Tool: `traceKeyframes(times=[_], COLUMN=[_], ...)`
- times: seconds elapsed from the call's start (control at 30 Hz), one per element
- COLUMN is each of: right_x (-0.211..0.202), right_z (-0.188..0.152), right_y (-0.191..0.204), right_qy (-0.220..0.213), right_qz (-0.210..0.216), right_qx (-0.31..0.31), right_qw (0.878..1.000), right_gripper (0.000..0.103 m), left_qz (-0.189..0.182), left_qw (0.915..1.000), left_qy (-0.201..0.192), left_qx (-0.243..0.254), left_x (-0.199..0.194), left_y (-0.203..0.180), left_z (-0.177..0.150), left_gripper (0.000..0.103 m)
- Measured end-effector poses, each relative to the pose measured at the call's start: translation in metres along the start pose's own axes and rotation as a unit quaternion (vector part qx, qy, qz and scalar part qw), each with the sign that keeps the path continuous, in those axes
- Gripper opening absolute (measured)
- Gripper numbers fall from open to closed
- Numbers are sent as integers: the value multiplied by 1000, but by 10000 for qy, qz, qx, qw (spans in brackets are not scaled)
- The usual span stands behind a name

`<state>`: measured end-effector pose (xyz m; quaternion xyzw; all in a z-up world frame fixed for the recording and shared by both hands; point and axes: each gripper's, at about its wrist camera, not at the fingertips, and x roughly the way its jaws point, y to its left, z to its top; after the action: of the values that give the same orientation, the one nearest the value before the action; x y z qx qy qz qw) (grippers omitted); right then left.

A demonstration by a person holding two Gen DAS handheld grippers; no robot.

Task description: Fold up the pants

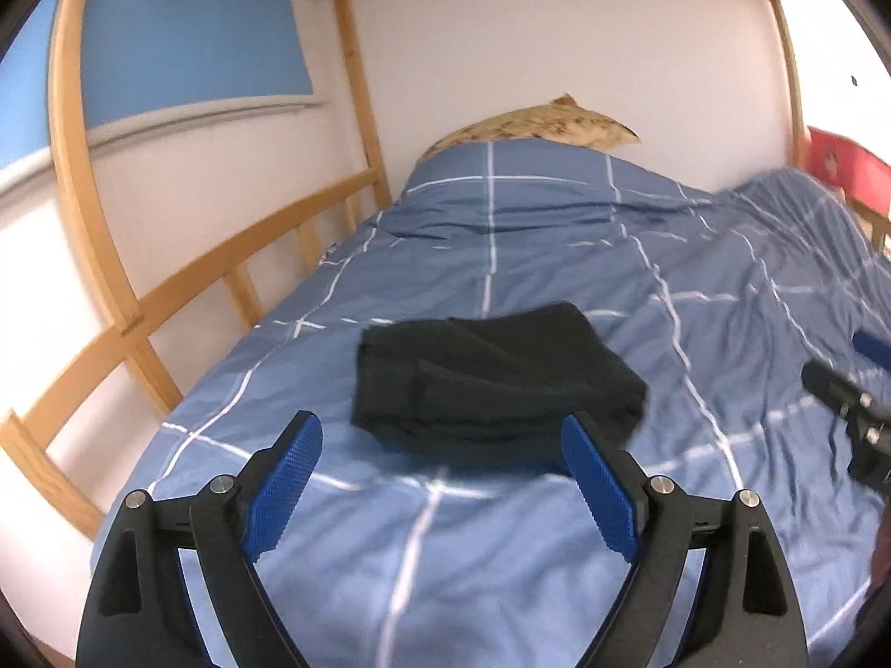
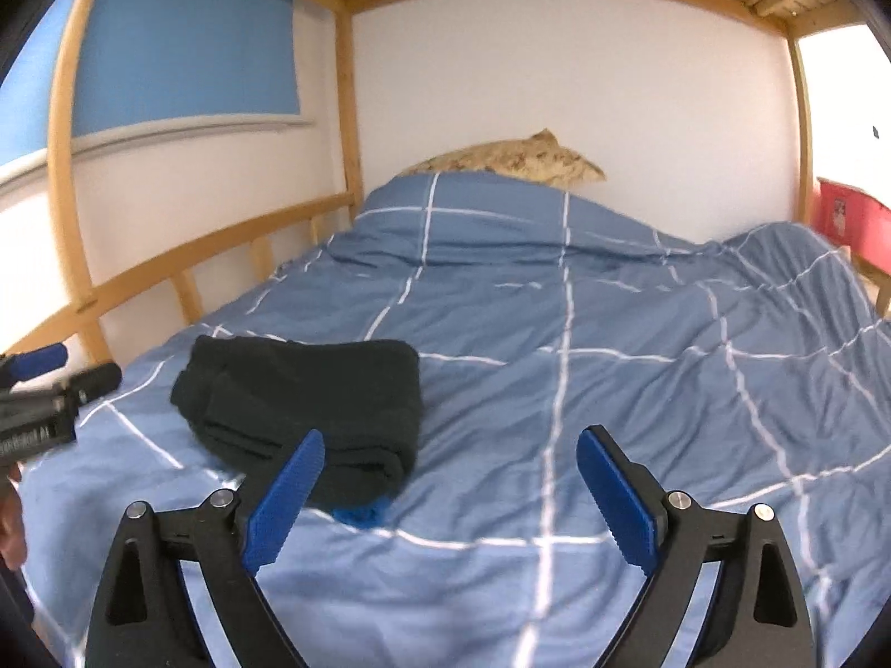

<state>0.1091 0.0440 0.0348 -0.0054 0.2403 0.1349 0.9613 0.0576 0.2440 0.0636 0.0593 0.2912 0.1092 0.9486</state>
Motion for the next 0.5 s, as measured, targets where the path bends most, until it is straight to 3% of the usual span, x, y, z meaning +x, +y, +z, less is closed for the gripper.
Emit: traceKeyframes(times=[0.17,0.23,0.4,0.5], right_x=[-45,-60,-98,-112], right_z=[-14,-19,-36,-43], right_y=[-28,-38,-60,-70], right_qy=[-18,-42,-79,-46], right_qz=[-67,-99,-133,-117], right_qx=[-96,-92,-18,32], right_qw=[9999,9999,9999,9999], right_gripper=[93,93,93,93], left_qz=[-6,-68,-469,-497], left_qw=[9989,9983,9967,9963], left_qy=[-410,-557,-663,-695], left_qx=[242,179,13,-72], left_x=[-46,-63,-94,-107], left_y=[-43,-55,-81,-96], left_z=[-18,-23,-34,-39], left_gripper=[89,95,99,101])
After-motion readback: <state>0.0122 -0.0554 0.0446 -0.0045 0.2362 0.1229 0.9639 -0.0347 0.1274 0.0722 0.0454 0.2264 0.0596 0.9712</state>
